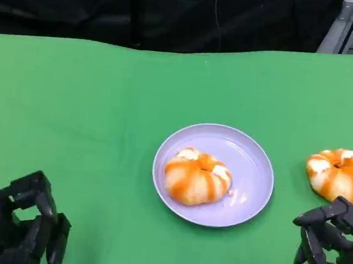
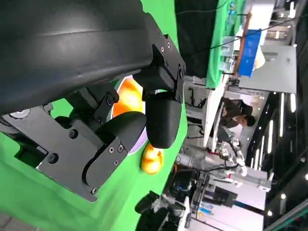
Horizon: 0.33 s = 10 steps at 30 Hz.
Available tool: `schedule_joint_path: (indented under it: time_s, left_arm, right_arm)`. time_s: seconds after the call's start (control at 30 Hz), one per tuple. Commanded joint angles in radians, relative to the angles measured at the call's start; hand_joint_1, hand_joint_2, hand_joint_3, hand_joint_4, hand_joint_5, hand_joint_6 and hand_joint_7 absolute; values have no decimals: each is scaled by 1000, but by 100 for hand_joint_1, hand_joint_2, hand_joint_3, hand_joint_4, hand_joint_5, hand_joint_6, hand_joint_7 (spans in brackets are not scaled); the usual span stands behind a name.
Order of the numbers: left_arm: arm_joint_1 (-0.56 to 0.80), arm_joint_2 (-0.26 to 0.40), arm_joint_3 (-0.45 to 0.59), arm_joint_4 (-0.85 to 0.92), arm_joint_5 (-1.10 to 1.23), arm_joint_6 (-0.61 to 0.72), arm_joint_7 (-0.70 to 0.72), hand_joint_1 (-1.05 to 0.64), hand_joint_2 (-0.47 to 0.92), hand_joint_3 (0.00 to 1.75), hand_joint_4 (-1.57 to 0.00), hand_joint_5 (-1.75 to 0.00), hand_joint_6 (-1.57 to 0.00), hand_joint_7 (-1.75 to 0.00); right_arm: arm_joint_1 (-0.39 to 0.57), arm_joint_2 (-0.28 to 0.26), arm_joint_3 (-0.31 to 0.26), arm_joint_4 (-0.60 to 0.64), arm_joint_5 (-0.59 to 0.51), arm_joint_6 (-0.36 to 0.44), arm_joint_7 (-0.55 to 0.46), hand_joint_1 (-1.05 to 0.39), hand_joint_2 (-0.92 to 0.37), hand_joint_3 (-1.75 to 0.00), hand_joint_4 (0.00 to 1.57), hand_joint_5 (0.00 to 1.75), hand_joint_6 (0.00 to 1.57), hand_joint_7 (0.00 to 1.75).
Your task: Grasp the bread from the table and place it into the plate.
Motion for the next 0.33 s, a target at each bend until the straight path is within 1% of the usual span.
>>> schedule_joint_path:
  time_s: [0.03, 0.33]
  left_arm:
    - [-15, -4, 4, 23, 10, -33, -4, -2, 55, 141, -108, -175, -88, -175]
    - [-15, -1, 6, 25, 19, -43, 11, -1, 54, 142, -107, -175, -87, -175]
  right_arm:
    - [8, -9, -11, -2, -1, -11, -13, -16, -73, -83, 86, 164, 81, 136]
    - [13, -8, -5, -14, -14, -8, -28, -16, -73, -85, 86, 164, 82, 136]
